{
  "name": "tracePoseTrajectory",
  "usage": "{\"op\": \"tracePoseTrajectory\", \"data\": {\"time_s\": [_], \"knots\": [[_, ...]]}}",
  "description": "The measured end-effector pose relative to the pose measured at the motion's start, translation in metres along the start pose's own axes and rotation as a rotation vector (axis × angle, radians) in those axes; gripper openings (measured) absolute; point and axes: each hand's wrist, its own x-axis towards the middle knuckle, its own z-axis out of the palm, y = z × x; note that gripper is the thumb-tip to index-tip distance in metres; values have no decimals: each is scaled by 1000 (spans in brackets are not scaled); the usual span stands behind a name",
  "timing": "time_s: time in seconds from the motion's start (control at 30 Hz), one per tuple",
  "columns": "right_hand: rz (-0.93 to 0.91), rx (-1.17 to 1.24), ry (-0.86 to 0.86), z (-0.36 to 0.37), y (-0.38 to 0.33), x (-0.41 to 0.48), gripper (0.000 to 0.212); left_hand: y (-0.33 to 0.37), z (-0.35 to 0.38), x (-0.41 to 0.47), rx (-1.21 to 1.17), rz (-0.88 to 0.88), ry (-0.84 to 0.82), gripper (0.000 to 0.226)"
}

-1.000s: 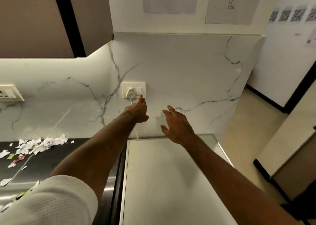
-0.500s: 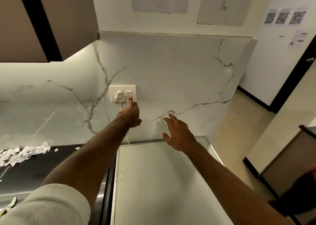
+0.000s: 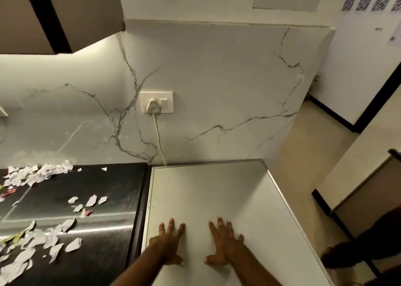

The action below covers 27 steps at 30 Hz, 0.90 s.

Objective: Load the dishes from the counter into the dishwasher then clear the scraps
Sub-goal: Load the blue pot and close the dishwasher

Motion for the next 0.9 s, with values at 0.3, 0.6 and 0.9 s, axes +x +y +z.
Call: {"op": "tracePoseTrajectory", "data": {"time_s": [0.3,0.6,0.9], "knots": [[-36,-27,-10,24,11,-42,112,28,41,-41,-124,-118,66,88],[-75,-238,-63,49,23,-91,110,58,109,-107,-221,-159,216,73],[-112,-558,-64,74,4,-134,87,100,229,-209,-406,-158,386,95]]}}
